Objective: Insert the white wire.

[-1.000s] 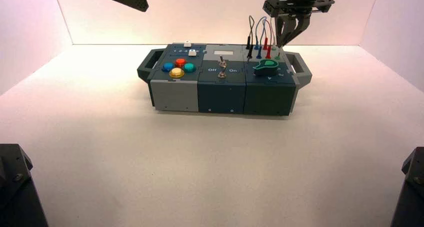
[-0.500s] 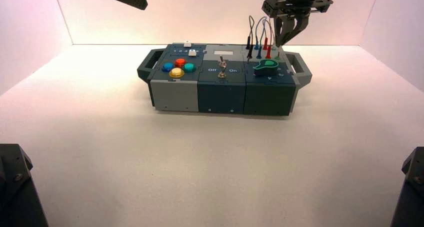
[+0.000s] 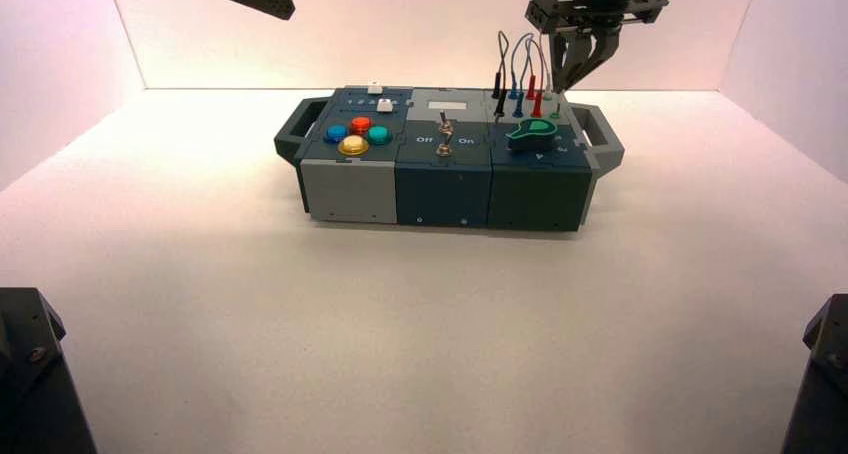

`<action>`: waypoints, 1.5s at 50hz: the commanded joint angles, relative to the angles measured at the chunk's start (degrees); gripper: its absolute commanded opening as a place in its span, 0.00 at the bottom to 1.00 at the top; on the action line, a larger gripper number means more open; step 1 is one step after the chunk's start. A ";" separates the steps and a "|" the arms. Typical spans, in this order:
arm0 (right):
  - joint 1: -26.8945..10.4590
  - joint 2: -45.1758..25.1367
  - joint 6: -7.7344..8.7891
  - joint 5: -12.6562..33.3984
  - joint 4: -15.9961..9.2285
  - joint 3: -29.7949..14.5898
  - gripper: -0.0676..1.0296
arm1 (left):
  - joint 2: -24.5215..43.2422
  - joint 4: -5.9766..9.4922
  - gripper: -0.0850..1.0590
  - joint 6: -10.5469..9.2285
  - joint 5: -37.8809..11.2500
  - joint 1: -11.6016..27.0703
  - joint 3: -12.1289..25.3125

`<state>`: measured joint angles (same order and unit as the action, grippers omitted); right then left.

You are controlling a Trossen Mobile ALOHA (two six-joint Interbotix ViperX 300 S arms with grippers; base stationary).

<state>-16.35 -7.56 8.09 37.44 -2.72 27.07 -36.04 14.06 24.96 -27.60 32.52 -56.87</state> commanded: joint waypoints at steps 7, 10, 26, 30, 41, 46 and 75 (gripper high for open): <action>-0.53 2.55 0.09 -0.18 0.09 -0.79 0.04 | -0.35 -0.09 0.05 0.35 0.53 -0.18 0.62; -0.70 2.46 0.09 -0.18 0.00 -0.79 0.04 | -0.35 -0.09 0.05 0.26 0.53 -0.09 0.53; -0.79 1.85 0.09 -0.62 0.09 -0.70 0.04 | -0.35 -0.09 0.05 0.35 0.53 -0.18 0.53; -0.79 1.85 0.18 -0.62 0.09 -0.70 0.04 | -0.35 -0.09 0.05 0.26 0.53 -0.18 0.62; -0.79 1.23 0.18 -0.79 0.62 -0.53 0.04 | -0.35 -0.09 0.05 0.26 0.53 -0.18 0.53; -0.79 0.88 0.18 -0.79 0.70 -0.62 0.04 | -0.35 -0.18 0.05 0.35 0.53 -0.26 0.62; -0.79 -1.05 0.18 -0.88 1.05 -0.53 0.04 | -0.70 -0.26 0.05 0.26 0.62 -0.44 0.44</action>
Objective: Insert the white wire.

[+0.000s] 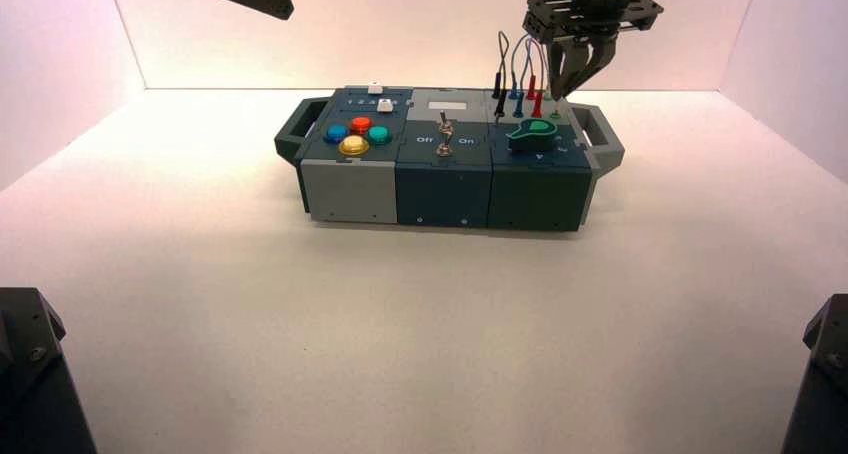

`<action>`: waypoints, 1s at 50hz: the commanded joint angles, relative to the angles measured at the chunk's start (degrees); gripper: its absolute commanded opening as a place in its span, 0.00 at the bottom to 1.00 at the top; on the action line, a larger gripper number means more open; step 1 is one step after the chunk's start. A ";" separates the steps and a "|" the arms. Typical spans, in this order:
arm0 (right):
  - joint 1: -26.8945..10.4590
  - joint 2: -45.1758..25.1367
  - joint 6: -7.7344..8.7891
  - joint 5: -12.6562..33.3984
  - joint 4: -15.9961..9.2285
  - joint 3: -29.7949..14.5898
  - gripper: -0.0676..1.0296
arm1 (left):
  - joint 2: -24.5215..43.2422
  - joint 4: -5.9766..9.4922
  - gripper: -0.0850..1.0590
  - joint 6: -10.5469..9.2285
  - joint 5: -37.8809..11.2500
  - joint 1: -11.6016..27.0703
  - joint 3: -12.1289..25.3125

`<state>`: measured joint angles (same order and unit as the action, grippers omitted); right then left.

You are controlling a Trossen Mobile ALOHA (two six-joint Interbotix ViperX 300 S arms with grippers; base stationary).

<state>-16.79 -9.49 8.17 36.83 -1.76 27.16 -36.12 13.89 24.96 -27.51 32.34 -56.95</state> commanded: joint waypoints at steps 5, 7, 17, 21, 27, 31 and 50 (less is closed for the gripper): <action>-0.35 0.44 0.09 -0.26 0.09 -0.53 0.04 | -0.70 -0.18 0.05 0.26 0.44 -0.44 0.44; -0.35 0.18 0.09 -0.26 0.09 -0.53 0.04 | -0.79 -0.18 0.05 0.35 0.44 -0.44 0.44; -0.35 -1.85 0.09 -0.26 0.09 -0.44 0.04 | -0.79 -0.18 0.05 0.26 0.53 -0.70 0.35; -0.35 -2.37 0.09 -0.26 0.09 -0.44 0.04 | -0.79 -0.18 0.05 0.26 0.53 -0.70 0.35; -0.35 -2.11 0.09 0.09 0.09 -0.44 0.05 | -0.70 -0.18 0.05 0.35 0.53 -0.79 0.35; -0.79 -1.49 0.00 0.26 0.09 -0.44 0.16 | -0.70 -0.18 0.05 0.26 0.79 -0.88 0.35; -2.64 1.32 -0.18 4.13 0.00 -1.49 0.39 | 0.53 -0.18 0.05 0.35 2.20 -1.58 0.00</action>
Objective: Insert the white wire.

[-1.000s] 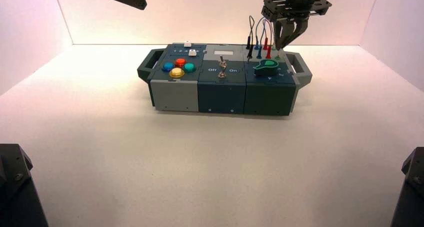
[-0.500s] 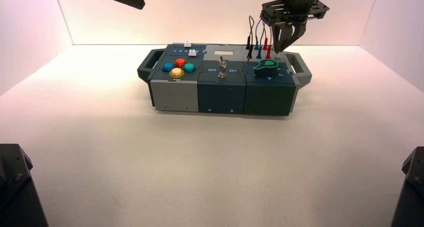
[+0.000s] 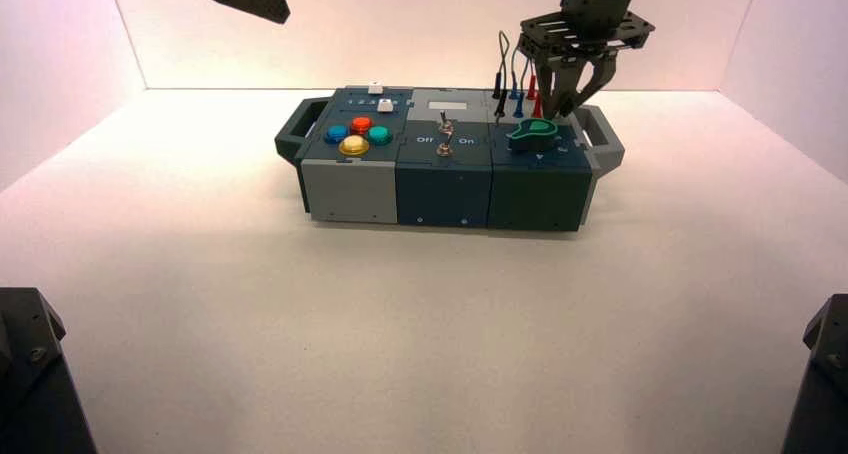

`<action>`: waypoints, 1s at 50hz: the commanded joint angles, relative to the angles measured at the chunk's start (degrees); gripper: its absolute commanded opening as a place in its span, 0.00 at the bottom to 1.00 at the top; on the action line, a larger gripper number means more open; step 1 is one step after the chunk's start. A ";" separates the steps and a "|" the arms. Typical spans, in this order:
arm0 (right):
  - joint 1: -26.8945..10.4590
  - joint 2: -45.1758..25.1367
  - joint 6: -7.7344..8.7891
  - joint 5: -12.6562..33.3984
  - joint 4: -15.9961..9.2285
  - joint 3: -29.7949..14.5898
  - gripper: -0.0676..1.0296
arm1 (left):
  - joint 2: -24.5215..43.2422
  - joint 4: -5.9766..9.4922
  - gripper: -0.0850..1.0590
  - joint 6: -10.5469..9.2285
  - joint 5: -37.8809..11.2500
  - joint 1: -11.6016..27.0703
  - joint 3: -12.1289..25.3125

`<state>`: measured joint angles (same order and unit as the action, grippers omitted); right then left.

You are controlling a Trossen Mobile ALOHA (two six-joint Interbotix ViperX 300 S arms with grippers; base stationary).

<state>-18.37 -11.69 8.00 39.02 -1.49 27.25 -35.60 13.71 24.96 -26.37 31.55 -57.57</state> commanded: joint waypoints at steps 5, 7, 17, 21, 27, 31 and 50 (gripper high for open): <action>-1.05 5.19 0.00 3.87 -0.26 -1.49 0.39 | 0.09 0.00 0.05 0.35 2.02 -2.02 0.44; -1.05 5.71 0.00 4.39 -0.26 -1.32 0.39 | 0.09 0.00 0.05 0.35 2.55 -2.55 0.44; -1.05 10.11 -0.09 5.98 -0.26 0.18 0.39 | 0.09 0.00 0.05 0.26 4.57 -5.10 -0.62; -1.05 12.30 -0.26 6.06 -0.26 1.41 0.39 | 0.09 0.09 0.05 0.18 5.89 -5.54 -1.14; -1.05 16.52 -0.53 6.06 -0.26 3.52 0.39 | 0.88 0.00 0.05 0.18 7.82 -6.77 -1.76; -0.88 19.07 -0.53 5.01 -0.26 5.27 0.39 | 1.76 0.09 0.05 0.00 8.26 -7.12 -1.67; -0.35 21.09 -0.53 2.29 -0.26 7.29 0.39 | 2.02 0.09 0.05 0.00 9.05 -7.29 -1.67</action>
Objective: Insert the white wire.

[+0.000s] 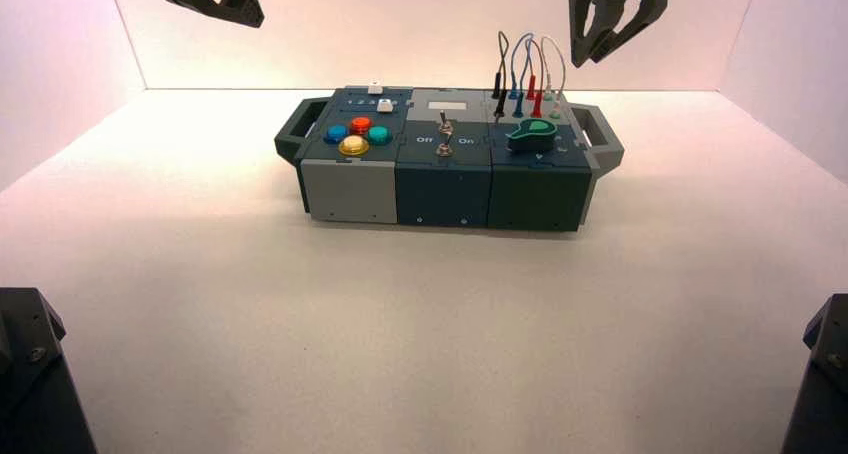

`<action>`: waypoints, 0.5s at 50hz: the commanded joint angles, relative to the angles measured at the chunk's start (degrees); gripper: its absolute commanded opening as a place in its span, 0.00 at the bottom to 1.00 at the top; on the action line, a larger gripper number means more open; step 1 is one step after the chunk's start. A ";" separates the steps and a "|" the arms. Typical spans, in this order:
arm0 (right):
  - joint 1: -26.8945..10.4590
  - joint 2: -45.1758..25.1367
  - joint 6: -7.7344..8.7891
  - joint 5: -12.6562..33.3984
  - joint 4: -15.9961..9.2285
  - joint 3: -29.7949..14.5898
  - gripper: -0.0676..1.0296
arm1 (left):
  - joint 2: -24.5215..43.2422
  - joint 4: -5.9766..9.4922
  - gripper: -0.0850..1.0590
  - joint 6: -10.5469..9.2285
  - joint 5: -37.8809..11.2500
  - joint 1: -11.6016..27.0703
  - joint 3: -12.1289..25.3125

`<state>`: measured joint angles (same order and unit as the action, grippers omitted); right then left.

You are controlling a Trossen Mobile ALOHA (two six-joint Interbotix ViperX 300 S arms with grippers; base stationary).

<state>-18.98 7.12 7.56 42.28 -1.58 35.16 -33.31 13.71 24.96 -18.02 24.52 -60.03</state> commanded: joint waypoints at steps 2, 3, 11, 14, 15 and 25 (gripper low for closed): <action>0.26 2.29 -0.09 -1.05 -0.18 -0.53 0.39 | -0.26 0.09 0.05 0.00 0.79 -0.26 0.79; 0.26 2.55 -0.09 -1.41 -0.26 -0.18 0.39 | -0.18 0.09 0.05 0.00 0.79 -0.44 0.79; 0.26 3.08 -0.09 -1.58 -0.35 -0.09 0.39 | 0.00 0.09 0.05 0.09 0.88 -0.44 0.70; 0.26 3.78 -0.09 -1.67 -0.44 0.00 0.39 | 0.00 0.00 0.05 0.09 0.97 -0.62 0.70; 0.18 3.96 -0.09 -1.67 -0.35 0.09 0.39 | 0.00 0.00 0.05 0.09 0.97 -0.53 0.70; 0.26 3.52 -0.09 -2.20 -0.35 0.44 0.39 | 0.00 0.00 0.05 0.09 1.05 -0.53 0.62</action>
<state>-18.81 9.84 7.56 40.61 -1.76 36.30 -33.13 13.80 24.96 -17.49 24.26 -60.03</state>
